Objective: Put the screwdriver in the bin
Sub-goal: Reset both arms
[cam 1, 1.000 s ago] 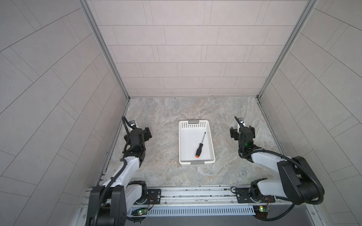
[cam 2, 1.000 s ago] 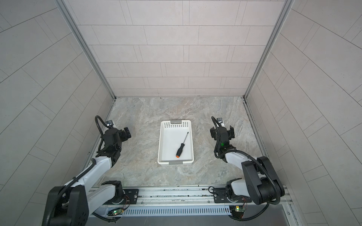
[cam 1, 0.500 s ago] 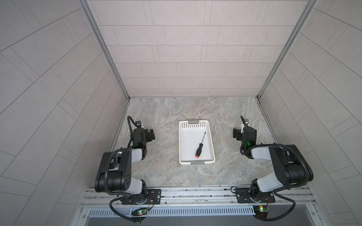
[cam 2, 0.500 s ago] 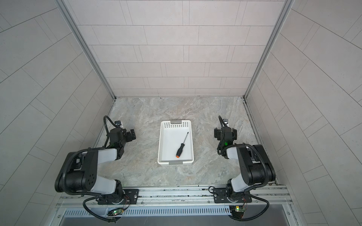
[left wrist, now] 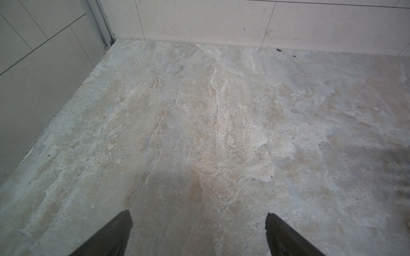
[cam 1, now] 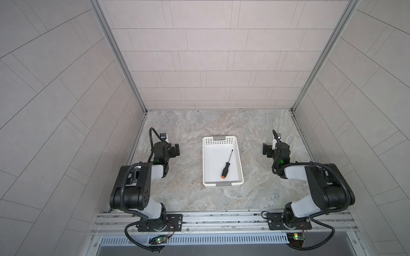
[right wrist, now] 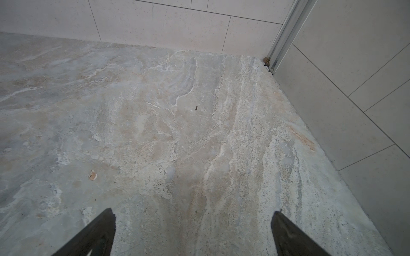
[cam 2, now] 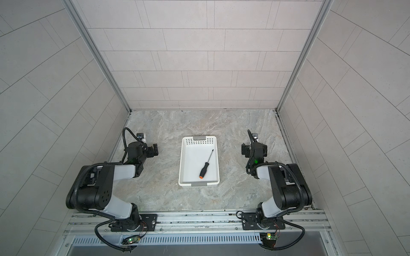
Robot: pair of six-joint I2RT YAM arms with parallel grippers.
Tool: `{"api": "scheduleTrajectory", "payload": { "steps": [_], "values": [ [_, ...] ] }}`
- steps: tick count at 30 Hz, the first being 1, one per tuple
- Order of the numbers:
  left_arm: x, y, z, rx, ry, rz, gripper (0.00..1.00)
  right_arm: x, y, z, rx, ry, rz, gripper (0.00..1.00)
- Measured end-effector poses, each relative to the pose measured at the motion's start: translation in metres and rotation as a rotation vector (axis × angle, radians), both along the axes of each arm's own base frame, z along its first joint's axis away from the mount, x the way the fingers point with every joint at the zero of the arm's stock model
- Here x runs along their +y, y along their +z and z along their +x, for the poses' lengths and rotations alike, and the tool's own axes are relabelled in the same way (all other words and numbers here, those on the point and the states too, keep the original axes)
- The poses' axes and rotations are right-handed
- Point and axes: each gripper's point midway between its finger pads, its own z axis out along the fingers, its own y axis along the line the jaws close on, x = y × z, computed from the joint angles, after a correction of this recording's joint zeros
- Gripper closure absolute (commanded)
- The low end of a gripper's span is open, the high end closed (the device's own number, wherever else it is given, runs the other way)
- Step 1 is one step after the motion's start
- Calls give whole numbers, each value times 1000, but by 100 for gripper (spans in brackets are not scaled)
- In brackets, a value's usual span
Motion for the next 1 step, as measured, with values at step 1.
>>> {"api": "scheduleTrajectory", "payload": {
  "steps": [1],
  "values": [
    [0,0,0,-1,-1,0,0,0,0,0,0,0,0,0]
  ]
}}
